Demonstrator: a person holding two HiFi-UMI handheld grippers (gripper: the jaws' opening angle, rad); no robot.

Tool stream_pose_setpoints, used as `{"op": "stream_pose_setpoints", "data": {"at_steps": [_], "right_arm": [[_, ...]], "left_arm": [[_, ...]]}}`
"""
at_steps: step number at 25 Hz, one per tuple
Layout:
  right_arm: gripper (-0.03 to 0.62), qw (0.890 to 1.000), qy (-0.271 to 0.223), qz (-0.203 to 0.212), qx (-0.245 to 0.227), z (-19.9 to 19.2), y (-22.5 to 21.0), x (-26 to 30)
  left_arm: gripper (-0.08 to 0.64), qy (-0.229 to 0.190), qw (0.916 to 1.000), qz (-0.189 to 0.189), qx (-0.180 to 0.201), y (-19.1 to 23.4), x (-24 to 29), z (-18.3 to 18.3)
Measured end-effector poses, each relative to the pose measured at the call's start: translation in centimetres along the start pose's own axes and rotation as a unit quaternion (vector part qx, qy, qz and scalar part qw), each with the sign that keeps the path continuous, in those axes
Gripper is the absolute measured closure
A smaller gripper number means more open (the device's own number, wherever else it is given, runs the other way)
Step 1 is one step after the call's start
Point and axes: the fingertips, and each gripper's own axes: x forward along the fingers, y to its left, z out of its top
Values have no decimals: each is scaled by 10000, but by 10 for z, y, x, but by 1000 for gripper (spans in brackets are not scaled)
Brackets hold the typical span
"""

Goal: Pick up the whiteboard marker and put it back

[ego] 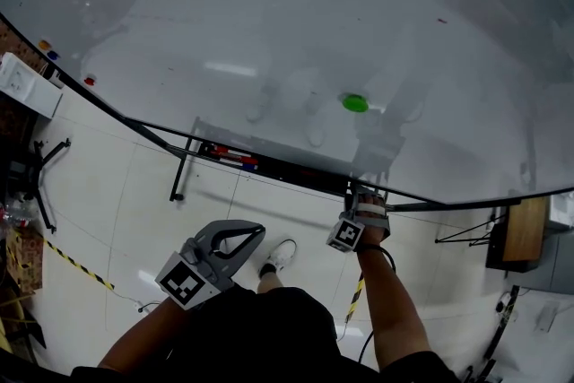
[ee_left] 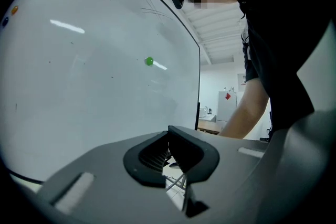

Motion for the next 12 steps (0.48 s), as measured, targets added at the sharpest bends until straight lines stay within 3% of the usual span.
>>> {"op": "stream_pose_setpoints", "data": {"at_steps": [4,7,12], "right_arm": [[437,9995,51,-271,136,0,-6,4],[519,9989,40,-455,77,-1,-9,6],[549,9991,-36,-232,339,-2,-11,6]], "left_arm": [[558,-18,10000,80,-56,6,-6,-4],[558,47,9998,118,-125,10,-10,-9],[558,-66,9998,141,-156,14,-12,-6]]}}
